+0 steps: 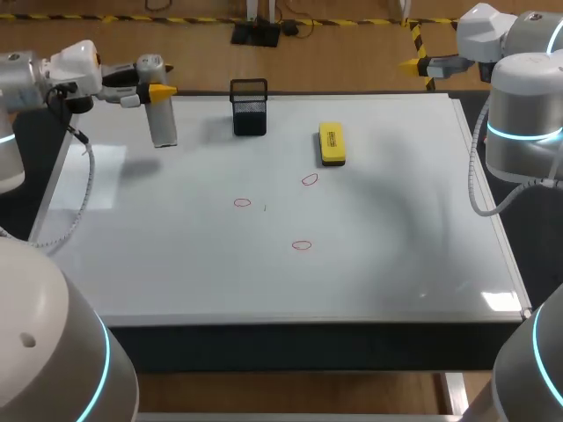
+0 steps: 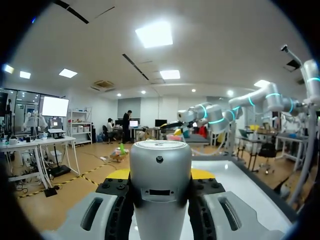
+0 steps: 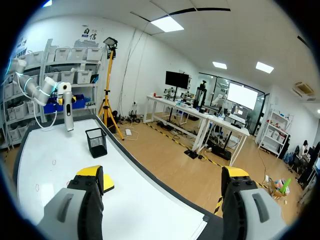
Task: Pick up the inspection probe, press it on each red-marked spot on the whiteboard one by one, put down the probe, pick up the eraser, and wipe off all the red marks.
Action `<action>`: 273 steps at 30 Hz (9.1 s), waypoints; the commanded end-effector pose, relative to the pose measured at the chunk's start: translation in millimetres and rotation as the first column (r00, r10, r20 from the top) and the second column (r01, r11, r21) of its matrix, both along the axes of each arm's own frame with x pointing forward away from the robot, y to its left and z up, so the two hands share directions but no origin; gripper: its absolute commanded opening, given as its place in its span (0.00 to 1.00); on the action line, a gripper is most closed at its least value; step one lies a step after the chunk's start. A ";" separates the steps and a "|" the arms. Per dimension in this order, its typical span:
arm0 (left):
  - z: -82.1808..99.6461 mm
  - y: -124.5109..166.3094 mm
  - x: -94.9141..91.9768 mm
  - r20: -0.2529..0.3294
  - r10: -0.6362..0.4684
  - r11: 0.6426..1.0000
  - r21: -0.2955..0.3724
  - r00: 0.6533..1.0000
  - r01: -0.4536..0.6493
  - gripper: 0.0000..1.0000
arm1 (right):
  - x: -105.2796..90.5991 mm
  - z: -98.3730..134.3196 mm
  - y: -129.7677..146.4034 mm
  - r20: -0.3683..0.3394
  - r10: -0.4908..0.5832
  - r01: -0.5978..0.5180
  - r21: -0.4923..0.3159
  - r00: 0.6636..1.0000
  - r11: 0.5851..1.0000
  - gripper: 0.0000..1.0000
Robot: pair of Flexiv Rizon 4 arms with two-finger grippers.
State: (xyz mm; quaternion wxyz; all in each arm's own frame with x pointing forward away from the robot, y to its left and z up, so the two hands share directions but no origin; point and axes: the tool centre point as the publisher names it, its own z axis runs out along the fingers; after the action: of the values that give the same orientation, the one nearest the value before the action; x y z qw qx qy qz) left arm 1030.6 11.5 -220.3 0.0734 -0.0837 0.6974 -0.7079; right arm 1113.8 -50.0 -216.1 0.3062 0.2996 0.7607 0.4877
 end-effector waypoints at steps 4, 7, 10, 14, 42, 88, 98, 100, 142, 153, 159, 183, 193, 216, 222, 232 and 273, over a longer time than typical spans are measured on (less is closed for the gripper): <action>1.9 -0.1 -2.0 0.001 0.005 1.000 0.002 1.000 -0.005 0.00 | 0.0 0.0 0.0 0.000 0.000 0.000 0.000 1.000 1.000 1.00; 1.9 -0.1 -2.0 0.001 0.005 1.000 0.002 1.000 -0.005 0.00 | 0.0 0.0 0.0 0.000 0.000 0.000 0.000 1.000 1.000 1.00; 1.9 -0.1 -2.0 0.001 0.005 1.000 0.002 1.000 -0.005 0.00 | 0.0 0.0 0.0 0.000 0.000 0.000 0.000 1.000 1.000 1.00; 1.9 -0.1 -2.0 0.001 0.005 1.000 0.002 1.000 -0.005 0.00 | 4.1 -3.1 16.2 -0.011 0.064 -0.065 -0.047 0.998 0.997 1.00; 1.9 -0.1 -2.0 0.001 0.005 1.000 0.002 1.000 -0.005 0.00 | -9.6 -49.8 84.6 -0.389 0.667 -0.758 -0.480 0.636 0.442 1.00; 1.9 -0.1 -2.0 0.001 0.005 1.000 0.002 1.000 -0.005 0.00 | -34.6 -133.2 142.2 -0.707 0.707 -0.593 -0.565 -0.011 -0.574 1.00; 1.9 -0.1 -2.0 0.001 0.005 1.000 0.002 1.000 -0.005 0.00 | -34.6 -133.2 142.2 -0.707 0.707 -0.593 -0.565 -0.011 -0.574 1.00; 1.9 -0.1 -2.0 0.001 0.005 1.000 0.002 1.000 -0.005 0.00 | -34.6 -133.2 142.2 -0.707 0.707 -0.593 -0.565 -0.011 -0.574 1.00; 1.9 -0.1 -2.0 0.001 0.005 1.000 0.002 1.000 -0.005 0.00 | -56.3 -197.4 161.7 -0.761 0.617 -0.403 -0.510 -0.201 -0.760 1.00; 1.9 -0.1 -2.0 0.001 0.005 1.000 0.002 1.000 -0.005 0.00 | -55.5 -202.5 162.0 -0.741 0.641 -0.413 -0.529 -0.202 -0.741 1.00; 1.9 -0.1 -2.0 0.001 0.005 1.000 0.002 1.000 -0.005 0.00 | -55.7 -203.2 162.2 -0.746 0.634 -0.413 -0.522 -0.204 -0.746 0.98; 1.9 -0.1 -2.0 0.001 0.005 1.000 0.002 1.000 -0.005 0.00 | -74.8 -166.4 135.3 -0.758 0.640 -0.429 -0.541 -0.124 -0.723 0.00; 1.9 -0.1 -2.0 0.001 0.005 1.000 0.002 1.000 -0.005 0.00 | -97.1 -157.0 83.2 -0.772 0.634 -0.492 -0.534 -0.047 -0.688 0.00; 1.9 -0.1 -2.0 0.001 0.005 1.000 0.002 1.000 -0.005 0.00 | -132.4 -169.0 -12.5 -0.774 0.631 -0.641 -0.510 0.053 -0.573 0.00; 1.9 -0.1 -2.0 0.001 0.005 1.000 0.002 1.000 -0.005 0.00 | -133.3 -169.9 -13.3 -0.778 0.627 -0.649 -0.503 0.052 -0.570 0.00; 1.9 -0.1 -2.0 0.001 0.005 1.000 0.002 1.000 -0.005 0.00 | -133.3 -169.9 -13.3 -0.778 0.627 -0.649 -0.503 0.052 -0.570 0.00; -20.9 -143.7 -82.3 0.015 -0.353 0.932 -0.074 0.935 0.353 0.00 | -133.3 -169.9 -13.3 -0.778 0.627 -0.649 -0.503 0.052 -0.570 0.00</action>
State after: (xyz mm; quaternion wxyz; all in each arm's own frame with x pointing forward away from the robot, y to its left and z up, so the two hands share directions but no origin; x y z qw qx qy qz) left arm 945.6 -126.0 -236.4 -0.0549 0.0392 0.6756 -0.7342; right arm 980.4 -62.8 -387.0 -0.0340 -0.5501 0.8343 0.0105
